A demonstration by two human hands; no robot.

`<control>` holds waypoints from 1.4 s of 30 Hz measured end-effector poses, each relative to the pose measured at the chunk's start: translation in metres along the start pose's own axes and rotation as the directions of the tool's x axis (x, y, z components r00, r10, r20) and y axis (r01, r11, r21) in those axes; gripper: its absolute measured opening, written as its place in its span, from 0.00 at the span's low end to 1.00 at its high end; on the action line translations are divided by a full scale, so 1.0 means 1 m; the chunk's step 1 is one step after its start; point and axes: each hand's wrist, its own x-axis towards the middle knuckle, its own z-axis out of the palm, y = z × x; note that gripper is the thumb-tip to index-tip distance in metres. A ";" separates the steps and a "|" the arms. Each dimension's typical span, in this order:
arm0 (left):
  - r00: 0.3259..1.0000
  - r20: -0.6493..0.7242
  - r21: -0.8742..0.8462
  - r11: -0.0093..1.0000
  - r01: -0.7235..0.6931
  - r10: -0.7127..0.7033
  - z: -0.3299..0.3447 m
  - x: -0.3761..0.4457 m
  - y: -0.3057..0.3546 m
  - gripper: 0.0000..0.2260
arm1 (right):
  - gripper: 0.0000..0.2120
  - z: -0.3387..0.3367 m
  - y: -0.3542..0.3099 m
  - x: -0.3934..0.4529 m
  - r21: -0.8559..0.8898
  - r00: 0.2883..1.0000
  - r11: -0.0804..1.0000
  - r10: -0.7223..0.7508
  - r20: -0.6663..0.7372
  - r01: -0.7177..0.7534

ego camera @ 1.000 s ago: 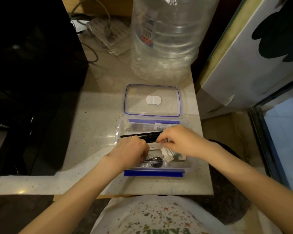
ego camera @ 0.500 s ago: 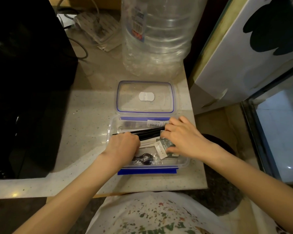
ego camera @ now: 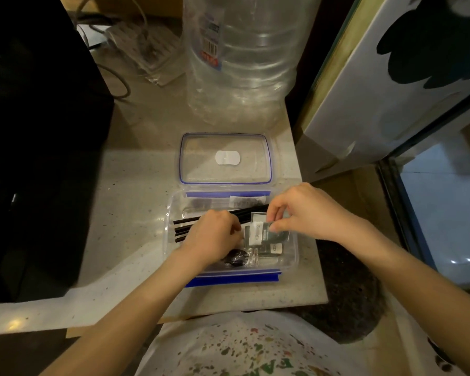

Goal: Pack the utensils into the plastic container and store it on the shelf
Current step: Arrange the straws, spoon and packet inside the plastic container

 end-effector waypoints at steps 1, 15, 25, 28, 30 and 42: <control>1.000 -0.006 -0.025 1.000 0.010 -0.010 0.003 0.003 0.001 0.09 | 0.06 0.005 -0.002 0.001 -0.039 1.000 0.999 -0.012 0.025 0.013; 1.000 0.024 -0.075 0.997 0.011 -0.009 0.012 0.003 -0.002 0.10 | 0.09 0.044 -0.015 0.012 -0.529 0.997 0.846 -0.077 -0.002 0.065; 0.994 0.102 -0.412 0.907 0.083 -0.045 0.002 -0.001 -0.001 0.10 | 0.08 0.019 -0.003 -0.011 0.236 0.947 0.952 0.245 -0.206 -0.195; 0.980 0.182 -0.729 0.659 0.185 -0.074 0.000 -0.005 0.004 0.09 | 0.07 0.020 0.003 -0.013 0.555 0.890 0.791 0.418 -0.185 -0.256; 0.979 0.191 -0.855 0.477 0.205 -0.078 -0.001 -0.007 0.007 0.08 | 0.08 0.024 0.004 -0.012 0.622 0.881 0.729 0.455 -0.131 -0.285; 0.982 0.130 -0.684 0.705 0.188 -0.135 0.014 0.011 0.006 0.06 | 0.09 0.025 -0.003 0.002 -0.151 0.900 0.974 0.088 -0.427 -0.167</control>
